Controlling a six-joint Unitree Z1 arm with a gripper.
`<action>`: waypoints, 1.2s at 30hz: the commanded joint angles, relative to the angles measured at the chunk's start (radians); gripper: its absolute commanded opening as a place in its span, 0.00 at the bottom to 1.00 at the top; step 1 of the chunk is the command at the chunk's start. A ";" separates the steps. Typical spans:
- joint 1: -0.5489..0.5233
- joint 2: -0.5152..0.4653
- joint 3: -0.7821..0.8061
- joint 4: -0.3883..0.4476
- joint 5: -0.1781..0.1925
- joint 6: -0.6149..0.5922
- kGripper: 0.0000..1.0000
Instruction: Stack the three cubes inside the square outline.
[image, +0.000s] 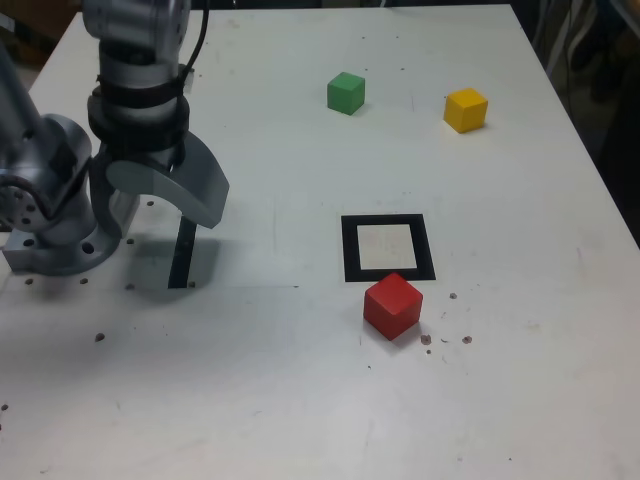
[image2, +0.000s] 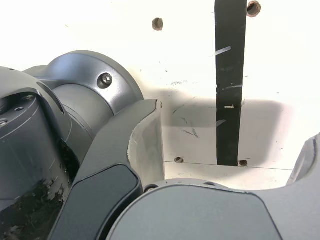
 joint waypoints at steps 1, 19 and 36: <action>0.003 -0.005 -0.003 0.001 0.000 -0.002 0.99; -0.104 0.102 -0.439 0.152 0.039 -0.033 0.99; -0.222 0.532 -1.084 0.368 0.034 -0.469 0.99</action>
